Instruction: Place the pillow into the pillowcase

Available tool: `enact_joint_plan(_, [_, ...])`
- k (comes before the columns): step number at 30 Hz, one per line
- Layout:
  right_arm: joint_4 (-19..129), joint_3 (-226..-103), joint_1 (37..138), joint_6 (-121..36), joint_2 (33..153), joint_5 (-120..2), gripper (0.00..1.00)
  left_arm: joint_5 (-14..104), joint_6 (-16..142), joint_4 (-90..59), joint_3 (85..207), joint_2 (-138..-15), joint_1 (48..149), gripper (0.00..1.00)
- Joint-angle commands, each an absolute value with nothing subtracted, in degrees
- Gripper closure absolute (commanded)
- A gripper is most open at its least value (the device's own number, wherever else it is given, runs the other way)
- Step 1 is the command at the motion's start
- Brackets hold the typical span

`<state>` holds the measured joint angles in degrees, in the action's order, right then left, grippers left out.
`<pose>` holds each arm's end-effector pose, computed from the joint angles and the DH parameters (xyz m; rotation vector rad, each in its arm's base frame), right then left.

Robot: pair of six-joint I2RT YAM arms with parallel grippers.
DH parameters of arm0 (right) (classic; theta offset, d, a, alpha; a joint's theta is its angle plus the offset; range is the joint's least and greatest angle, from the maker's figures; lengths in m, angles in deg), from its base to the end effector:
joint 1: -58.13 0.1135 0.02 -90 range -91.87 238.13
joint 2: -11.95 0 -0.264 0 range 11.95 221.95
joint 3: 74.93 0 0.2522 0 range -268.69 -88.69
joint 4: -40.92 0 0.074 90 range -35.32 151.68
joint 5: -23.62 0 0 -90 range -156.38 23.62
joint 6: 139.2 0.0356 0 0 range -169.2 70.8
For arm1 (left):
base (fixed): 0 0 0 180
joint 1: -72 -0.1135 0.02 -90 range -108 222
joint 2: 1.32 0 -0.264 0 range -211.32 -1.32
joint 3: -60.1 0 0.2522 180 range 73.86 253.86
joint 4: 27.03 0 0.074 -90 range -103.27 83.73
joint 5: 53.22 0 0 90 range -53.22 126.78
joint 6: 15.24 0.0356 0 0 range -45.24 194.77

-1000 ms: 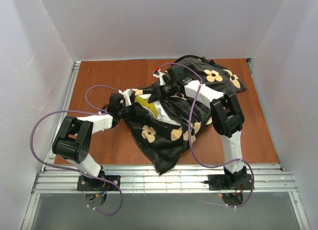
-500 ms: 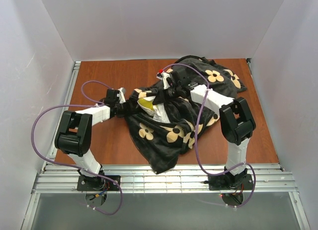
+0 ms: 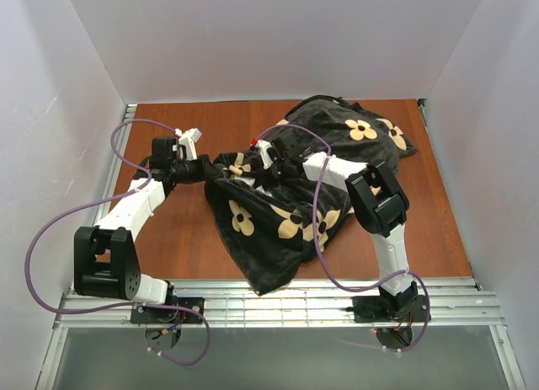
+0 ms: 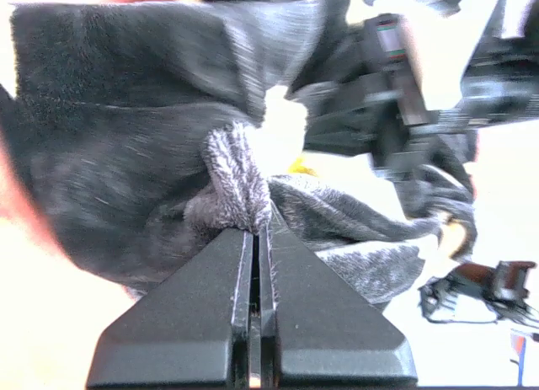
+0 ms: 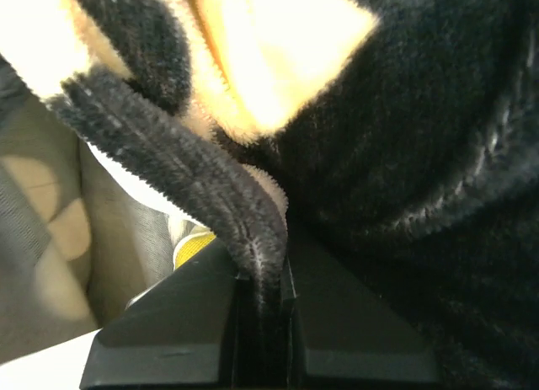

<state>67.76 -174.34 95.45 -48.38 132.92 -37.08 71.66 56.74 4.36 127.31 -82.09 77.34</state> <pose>0.3554 0.2928 0.1686 -1.0047 2.2650 0.9152 0.2927 -0.0478 0.2420 0.0445 2.3564 -0.9152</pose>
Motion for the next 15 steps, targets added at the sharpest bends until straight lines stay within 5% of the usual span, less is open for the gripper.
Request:
enact_joint_plan(1, [73.3, -174.0, 96.1, -51.0, 137.7, -44.8, 0.99, 79.5, 56.7, 4.1, 132.4, -77.9, 76.0, 1.00])
enact_joint_plan(11, [73.3, -172.9, 100.3, -52.1, 137.2, -45.1, 0.99, 92.4, 48.8, -12.1, 140.9, -80.5, 78.7, 1.00])
enact_joint_plan(15, [74.3, -179.3, 99.3, -47.8, 134.3, -41.8, 0.99, 89.9, 60.2, -4.3, 142.4, -82.3, 87.3, 1.00])
